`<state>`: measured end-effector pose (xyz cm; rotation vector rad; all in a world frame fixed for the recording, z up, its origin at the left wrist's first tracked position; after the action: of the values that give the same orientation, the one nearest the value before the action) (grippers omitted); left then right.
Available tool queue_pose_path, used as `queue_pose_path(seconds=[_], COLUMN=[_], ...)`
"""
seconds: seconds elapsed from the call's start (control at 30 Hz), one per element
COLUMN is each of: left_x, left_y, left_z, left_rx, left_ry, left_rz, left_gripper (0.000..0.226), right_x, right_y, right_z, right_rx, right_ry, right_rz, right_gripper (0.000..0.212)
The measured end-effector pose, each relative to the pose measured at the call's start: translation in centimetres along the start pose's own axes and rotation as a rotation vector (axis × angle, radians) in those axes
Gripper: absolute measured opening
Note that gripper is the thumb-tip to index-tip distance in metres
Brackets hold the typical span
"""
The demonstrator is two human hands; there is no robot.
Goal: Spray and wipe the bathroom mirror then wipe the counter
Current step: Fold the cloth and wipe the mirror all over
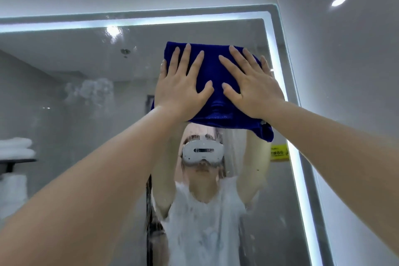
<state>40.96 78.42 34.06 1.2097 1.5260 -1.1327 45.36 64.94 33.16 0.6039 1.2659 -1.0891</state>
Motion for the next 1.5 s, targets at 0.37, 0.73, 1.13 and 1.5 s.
queue_pose_path(seconds=[0.37,0.73,1.13,1.5], left_x=[-7.4,-9.6,-0.8,-1.7], left_y=[-0.6,-0.7,1.2,1.0], left_z=[0.7,2.2,5.9,5.9], left_rx=[-0.005,-0.015,0.002,-0.006], left_ry=[0.008,-0.052,-0.033,0.008], left_rz=[0.016,0.030,-0.020,0.002], left_gripper=[0.068,0.067,0.066,0.068], right_x=[-6.3,-7.9,1.6,0.5], right_y=[-1.7,-2.7,-1.0,-1.0], right_z=[4.5,6.6,5.7,5.5], right_rx=[0.010,0.006,-0.007,-0.007], right_ry=[-0.015,-0.013,0.041,0.053], right_rz=[-0.003,0.043,-0.007,0.015], right_gripper=[0.064,0.061,0.061,0.071])
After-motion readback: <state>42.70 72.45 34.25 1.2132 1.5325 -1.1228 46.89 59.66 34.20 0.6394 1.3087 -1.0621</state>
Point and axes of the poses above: each hand's wrist, its own x-axis away from the middle knuckle, its own y-axis out of the palm, z = x × y, the point moved 9 cm from there along -x, towards the middle knuckle, and after that the axes turned 1 degree about z, right-handed, at the moved point
